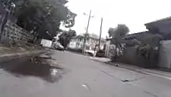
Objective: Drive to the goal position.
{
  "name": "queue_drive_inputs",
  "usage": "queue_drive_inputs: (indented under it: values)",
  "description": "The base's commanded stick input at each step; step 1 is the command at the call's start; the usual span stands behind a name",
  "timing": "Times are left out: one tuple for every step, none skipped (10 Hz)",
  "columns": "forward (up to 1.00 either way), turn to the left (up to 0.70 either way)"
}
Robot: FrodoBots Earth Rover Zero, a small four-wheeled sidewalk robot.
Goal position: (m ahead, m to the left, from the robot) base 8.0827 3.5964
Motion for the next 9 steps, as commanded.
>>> queue_drive_inputs:
  values:
    - [1.00,0.00]
    - [1.00,0.00]
    - [1.00,0.00]
    - [1.00,0.00]
    - [1.00,0.00]
    - [1.00,0.00]
    - [1.00,0.00]
    - [1.00,0.00]
    - [1.00,0.00]
